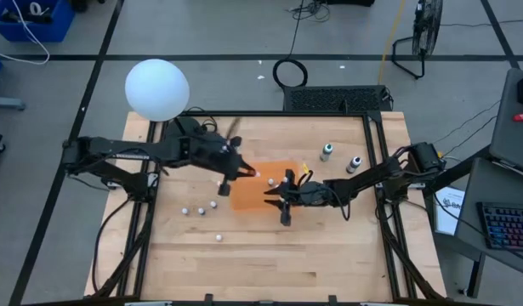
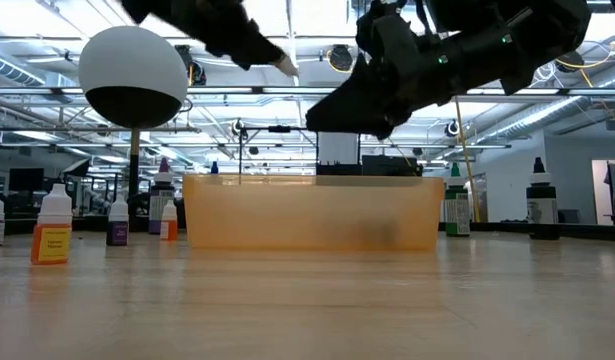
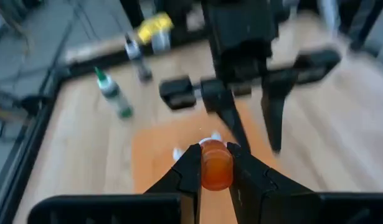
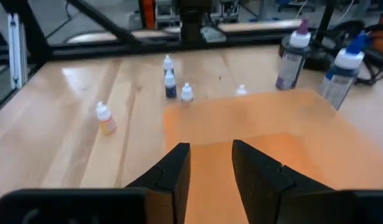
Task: Pick & Place food coloring
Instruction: Put the small orange food coloring bottle into the orange bin
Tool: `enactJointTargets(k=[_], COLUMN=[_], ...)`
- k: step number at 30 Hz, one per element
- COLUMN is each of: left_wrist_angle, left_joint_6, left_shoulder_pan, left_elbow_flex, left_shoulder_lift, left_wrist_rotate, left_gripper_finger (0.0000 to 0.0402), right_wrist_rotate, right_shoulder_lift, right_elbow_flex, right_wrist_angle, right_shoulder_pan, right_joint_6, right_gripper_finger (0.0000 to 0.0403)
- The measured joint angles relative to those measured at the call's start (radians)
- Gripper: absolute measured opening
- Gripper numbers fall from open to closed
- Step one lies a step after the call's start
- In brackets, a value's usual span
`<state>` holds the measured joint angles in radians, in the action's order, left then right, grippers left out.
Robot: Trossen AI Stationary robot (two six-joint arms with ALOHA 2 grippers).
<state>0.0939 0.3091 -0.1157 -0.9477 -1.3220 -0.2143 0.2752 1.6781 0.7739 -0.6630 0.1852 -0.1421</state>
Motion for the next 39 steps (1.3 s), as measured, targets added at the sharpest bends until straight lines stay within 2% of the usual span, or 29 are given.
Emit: enactJointTargets(k=[6,8,10,16,23,29,39], left_wrist_angle=[-0.513,-0.615,-0.69,-0.774,-0.777,-0.769,-0.807], left_joint_6=[-0.065,-0.076,-0.078,-0.067,-0.052,-0.054,-0.072], left_shoulder_pan=[-0.045,-0.054,-0.055,-0.055,-0.069,-0.097,-0.107], left_elbow_flex=[0.241,0.298,0.33,0.375,0.378,0.378,0.378], left_shoulder_lift=[0.043,0.044,0.04,0.039,0.04,0.039,0.018], left_wrist_rotate=[-0.185,-0.217,-0.235,-0.241,-0.23,-0.23,-0.244], left_gripper_finger=[0.0056,0.0056,0.0056,0.0056,0.0055,0.0055,0.0055], right_wrist_rotate=[0.184,0.224,0.222,0.103,-0.04,-0.045,-0.066], right_shoulder_lift=[-0.012,-0.013,-0.013,-0.015,-0.007,0.001,0.098], right_elbow_flex=[0.0,0.0,0.0,0.0,0.001,0.005,0.117], right_wrist_angle=[-0.035,-0.086,-0.141,-0.314,-0.417,-0.427,-0.403], right_shoulder_pan=[-0.004,-0.012,-0.029,-0.075,-0.112,-0.114,-0.121], right_joint_6=[0.12,0.169,0.223,0.36,0.329,0.312,0.365], right_gripper_finger=[0.01,0.0099,0.0101,0.0132,0.0168,0.0168,0.0168])
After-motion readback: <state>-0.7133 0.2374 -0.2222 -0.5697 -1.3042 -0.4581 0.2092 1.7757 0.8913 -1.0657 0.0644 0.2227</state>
